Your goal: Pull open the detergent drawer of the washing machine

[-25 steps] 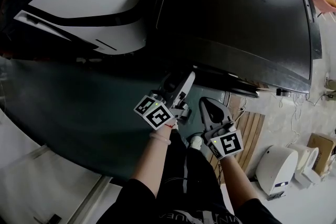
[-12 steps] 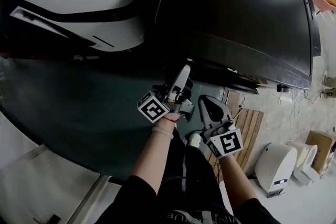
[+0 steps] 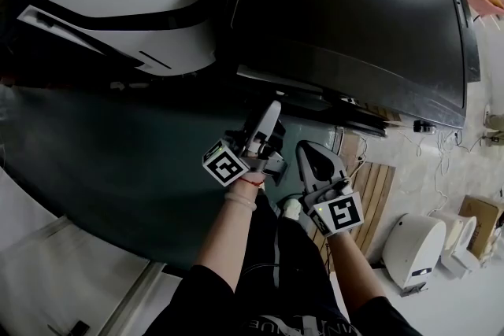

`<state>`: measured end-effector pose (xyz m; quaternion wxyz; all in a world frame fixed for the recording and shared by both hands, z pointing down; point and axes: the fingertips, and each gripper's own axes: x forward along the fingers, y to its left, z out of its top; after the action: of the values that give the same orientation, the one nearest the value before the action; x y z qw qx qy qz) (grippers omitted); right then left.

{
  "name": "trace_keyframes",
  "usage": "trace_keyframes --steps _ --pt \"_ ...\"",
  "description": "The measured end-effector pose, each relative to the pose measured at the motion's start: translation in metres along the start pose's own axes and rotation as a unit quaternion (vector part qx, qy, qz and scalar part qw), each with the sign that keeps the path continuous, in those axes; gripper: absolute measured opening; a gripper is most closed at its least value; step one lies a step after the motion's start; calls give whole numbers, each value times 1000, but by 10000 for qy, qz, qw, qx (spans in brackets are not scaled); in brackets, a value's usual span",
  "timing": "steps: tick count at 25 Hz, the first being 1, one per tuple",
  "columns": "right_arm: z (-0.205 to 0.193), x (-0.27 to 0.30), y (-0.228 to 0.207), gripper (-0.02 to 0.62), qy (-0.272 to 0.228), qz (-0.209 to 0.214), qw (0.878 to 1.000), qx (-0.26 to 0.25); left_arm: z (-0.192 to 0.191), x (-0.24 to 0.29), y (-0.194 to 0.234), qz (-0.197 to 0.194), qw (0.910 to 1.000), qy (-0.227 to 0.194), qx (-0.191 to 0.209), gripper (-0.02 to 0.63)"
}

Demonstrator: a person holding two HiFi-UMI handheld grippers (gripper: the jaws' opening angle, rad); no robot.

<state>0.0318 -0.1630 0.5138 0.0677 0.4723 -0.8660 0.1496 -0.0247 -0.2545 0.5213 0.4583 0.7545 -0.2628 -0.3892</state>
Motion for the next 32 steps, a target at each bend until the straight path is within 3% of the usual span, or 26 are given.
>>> trace_keyframes --steps 8,32 --pt "8 -4 10 12 -224 217 9995 -46 -6 -15 -7 30 10000 26 21 150" --pt "-2 -36 40 12 -88 610 9967 -528 -21 -68 -32 206 9995 -208 102 150"
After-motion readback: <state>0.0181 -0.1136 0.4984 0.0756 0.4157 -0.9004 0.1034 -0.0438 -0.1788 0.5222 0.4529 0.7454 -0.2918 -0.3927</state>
